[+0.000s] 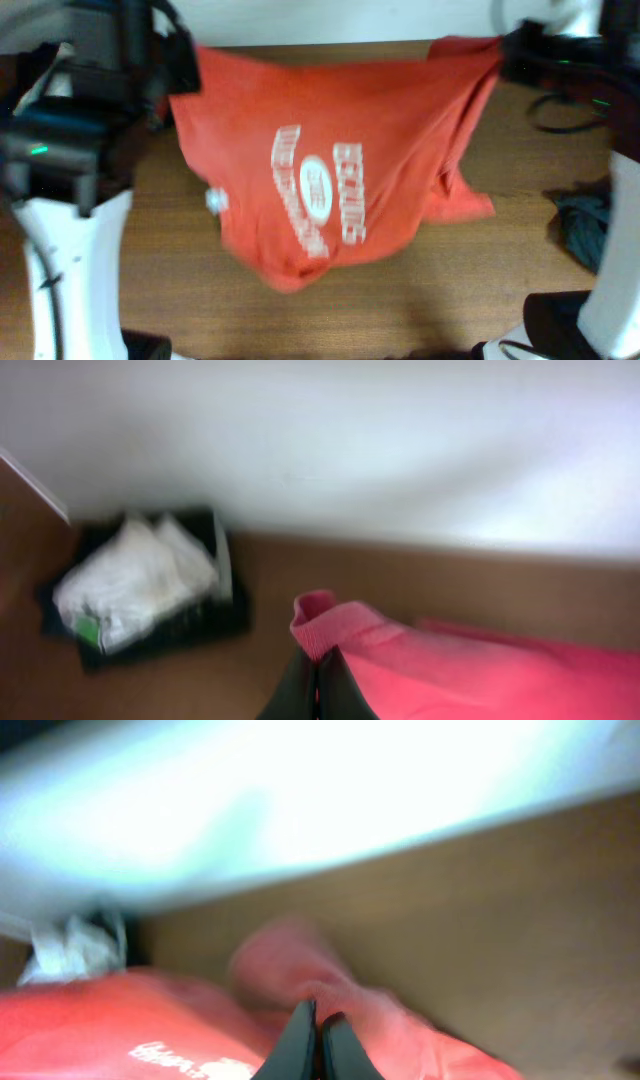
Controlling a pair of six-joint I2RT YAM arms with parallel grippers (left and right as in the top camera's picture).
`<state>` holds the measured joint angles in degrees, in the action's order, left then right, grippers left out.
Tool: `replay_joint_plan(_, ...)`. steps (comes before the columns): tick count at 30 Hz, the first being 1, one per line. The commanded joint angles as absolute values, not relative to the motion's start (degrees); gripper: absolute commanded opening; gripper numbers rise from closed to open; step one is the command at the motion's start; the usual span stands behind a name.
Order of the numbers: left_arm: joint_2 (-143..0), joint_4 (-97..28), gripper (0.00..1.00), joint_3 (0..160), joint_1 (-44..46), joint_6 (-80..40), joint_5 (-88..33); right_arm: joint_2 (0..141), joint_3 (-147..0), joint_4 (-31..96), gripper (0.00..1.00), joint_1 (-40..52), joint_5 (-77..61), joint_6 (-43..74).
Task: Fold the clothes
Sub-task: 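Lift the T-shirt with both grippers, shake it, and lay it down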
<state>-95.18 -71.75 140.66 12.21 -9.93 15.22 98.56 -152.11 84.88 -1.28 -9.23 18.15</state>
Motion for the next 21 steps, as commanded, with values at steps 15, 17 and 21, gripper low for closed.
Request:
replay_joint_plan(15,-108.16,-96.71,0.0,146.19,-1.34,-8.56,1.02,86.87,-132.2,97.34,0.04,-13.56,-20.86,10.2)
replay_joint_plan(17,-104.18,-96.71,0.0,146.08,-1.34,-8.51,0.73,80.05,-127.22,97.34,0.04,-13.56,-18.31,9.63)
replay_joint_plan(21,-90.06,-96.71,0.0,139.72,-0.86,-8.51,-3.09,67.94,-118.5,97.34,0.19,-13.56,-16.32,9.65)
